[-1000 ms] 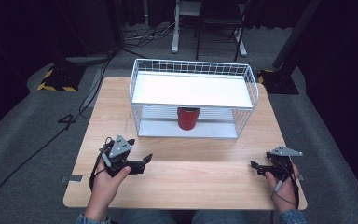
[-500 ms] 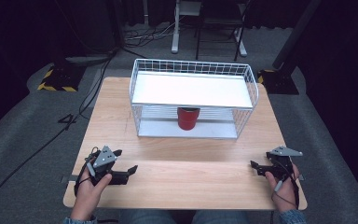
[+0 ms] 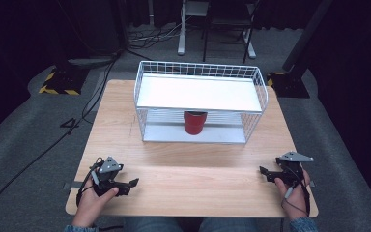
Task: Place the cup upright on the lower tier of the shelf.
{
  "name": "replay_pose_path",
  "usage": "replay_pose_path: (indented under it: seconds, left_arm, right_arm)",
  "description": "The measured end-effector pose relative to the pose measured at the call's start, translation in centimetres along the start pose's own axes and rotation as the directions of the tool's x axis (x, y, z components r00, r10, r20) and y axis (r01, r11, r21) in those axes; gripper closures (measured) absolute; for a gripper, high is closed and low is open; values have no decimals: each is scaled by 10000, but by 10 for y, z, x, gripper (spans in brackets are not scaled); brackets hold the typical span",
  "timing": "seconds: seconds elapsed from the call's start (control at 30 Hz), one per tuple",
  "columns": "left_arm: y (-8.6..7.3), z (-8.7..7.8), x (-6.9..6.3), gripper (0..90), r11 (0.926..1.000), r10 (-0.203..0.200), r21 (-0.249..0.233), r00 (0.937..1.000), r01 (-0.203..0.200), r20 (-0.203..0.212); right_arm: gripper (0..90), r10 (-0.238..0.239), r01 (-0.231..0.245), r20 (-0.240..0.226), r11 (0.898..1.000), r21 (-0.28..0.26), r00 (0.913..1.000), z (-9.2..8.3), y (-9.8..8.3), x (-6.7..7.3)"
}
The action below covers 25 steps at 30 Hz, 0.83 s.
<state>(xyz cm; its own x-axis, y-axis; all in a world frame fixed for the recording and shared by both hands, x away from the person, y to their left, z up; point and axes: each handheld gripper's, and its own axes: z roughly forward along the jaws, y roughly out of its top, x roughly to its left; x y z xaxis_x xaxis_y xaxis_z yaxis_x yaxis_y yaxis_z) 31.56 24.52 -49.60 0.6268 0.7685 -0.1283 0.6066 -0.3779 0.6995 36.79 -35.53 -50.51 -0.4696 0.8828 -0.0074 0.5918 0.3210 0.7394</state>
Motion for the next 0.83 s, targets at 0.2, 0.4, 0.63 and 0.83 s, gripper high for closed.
replay_pose_path:
  seconds: [0.2, 0.4, 0.63, 0.83]
  left_arm:
    - [-3, 4, 0, 153, 9990, 201, 415, 9994, -190, -276]
    - [-6, 8, 0, 116, 9915, 1267, 345, 9913, -1255, -358]
    - [-5, 9, -1, 109, 9940, 1057, 338, 9933, -1042, -470]
    - [-5, 9, -1, 108, 9943, 1030, 339, 9934, -1014, -497]
  right_arm:
    - [153, -7, 7, -2, 10000, -6, 10000, 0, 0, 0]
    - [154, -16, 16, 7, 10000, -9, 10000, 0, 0, 0]
    - [156, -49, 49, -3, 10000, -18, 10000, 0, 0, 0]
    - [156, -58, 58, -6, 10000, -16, 10000, 0, 0, 0]
